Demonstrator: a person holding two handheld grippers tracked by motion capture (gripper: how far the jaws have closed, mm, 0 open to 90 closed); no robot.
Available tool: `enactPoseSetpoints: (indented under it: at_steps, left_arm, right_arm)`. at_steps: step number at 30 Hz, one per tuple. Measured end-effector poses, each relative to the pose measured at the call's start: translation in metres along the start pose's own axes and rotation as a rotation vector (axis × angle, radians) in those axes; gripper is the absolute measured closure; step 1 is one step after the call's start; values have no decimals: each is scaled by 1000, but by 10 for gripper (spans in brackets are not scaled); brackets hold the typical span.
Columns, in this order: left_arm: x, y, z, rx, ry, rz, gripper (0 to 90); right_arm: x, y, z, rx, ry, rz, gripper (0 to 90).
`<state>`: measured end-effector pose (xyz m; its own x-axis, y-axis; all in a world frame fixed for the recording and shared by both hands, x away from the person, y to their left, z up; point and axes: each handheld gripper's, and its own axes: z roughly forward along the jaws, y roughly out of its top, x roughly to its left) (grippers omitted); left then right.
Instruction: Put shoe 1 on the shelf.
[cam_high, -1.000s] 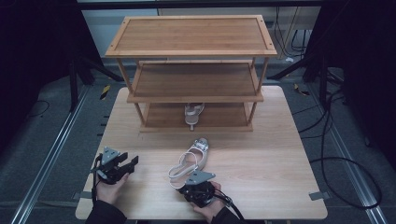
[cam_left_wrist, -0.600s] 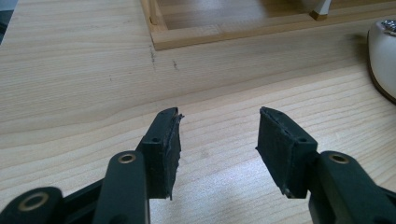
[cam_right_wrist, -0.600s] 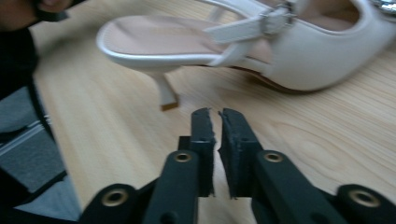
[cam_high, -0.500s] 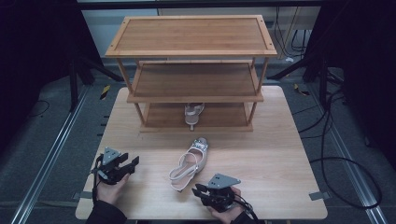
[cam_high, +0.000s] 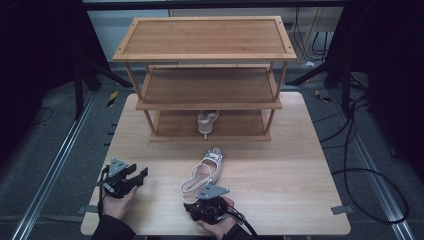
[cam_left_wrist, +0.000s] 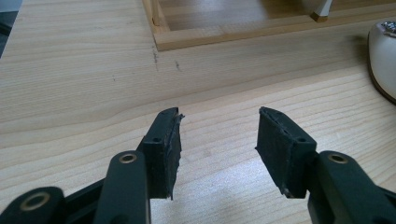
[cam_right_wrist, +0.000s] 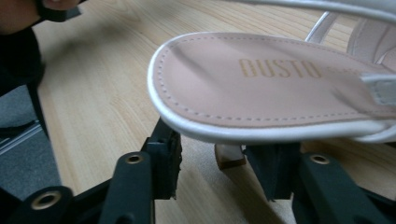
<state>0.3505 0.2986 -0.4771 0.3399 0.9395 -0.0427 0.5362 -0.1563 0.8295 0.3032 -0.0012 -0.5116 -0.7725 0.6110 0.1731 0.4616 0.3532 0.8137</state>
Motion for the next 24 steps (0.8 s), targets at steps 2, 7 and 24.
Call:
enactPoseSetpoints:
  at_steps: [2,7,24]
  left_arm:
    - [0,0,0,0,-1,-1,483]
    - [1,0,0,1,0,-2,484]
    - [1,0,1,5,-1,-3,485]
  right_arm:
    - [-1,0,1,4,-34,21,706]
    - [3,0,1,28,-84,-28,771]
    - [-23,-36,-61,20,-119,16,789]
